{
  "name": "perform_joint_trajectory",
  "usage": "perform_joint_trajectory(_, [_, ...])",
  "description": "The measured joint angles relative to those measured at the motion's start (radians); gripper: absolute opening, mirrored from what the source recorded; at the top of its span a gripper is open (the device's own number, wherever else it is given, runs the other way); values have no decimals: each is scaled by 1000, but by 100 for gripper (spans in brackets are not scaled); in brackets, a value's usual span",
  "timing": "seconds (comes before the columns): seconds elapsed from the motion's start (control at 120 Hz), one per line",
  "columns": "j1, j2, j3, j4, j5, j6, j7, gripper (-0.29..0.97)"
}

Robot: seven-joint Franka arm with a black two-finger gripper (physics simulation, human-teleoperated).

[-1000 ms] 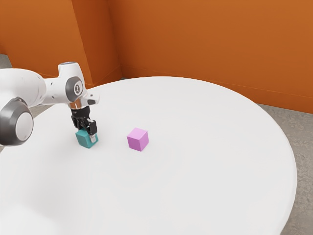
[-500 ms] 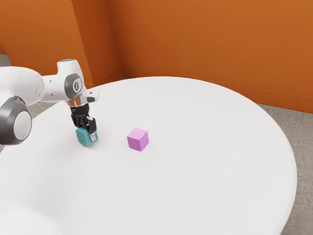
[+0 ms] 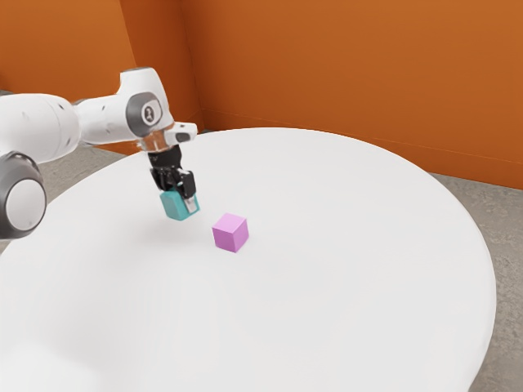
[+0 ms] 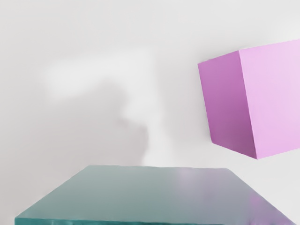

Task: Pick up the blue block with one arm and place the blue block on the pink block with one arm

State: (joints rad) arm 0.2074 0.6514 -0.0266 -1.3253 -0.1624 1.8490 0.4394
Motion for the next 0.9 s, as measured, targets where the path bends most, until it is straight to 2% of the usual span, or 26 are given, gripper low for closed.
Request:
perform_joint_trajectory(0.15, [-18, 5, -38, 36, 28, -22, -95, 33])
perform_joint_trajectory(0.392, [-22, 63, -152, 121, 173, -44, -257, 32])
perform_joint_trajectory(0.558, [-33, 79, -190, 135, 253, -52, -352, 33])
perform_joint_trajectory(0.9, [-55, 83, -207, 125, 291, -59, -477, 33])
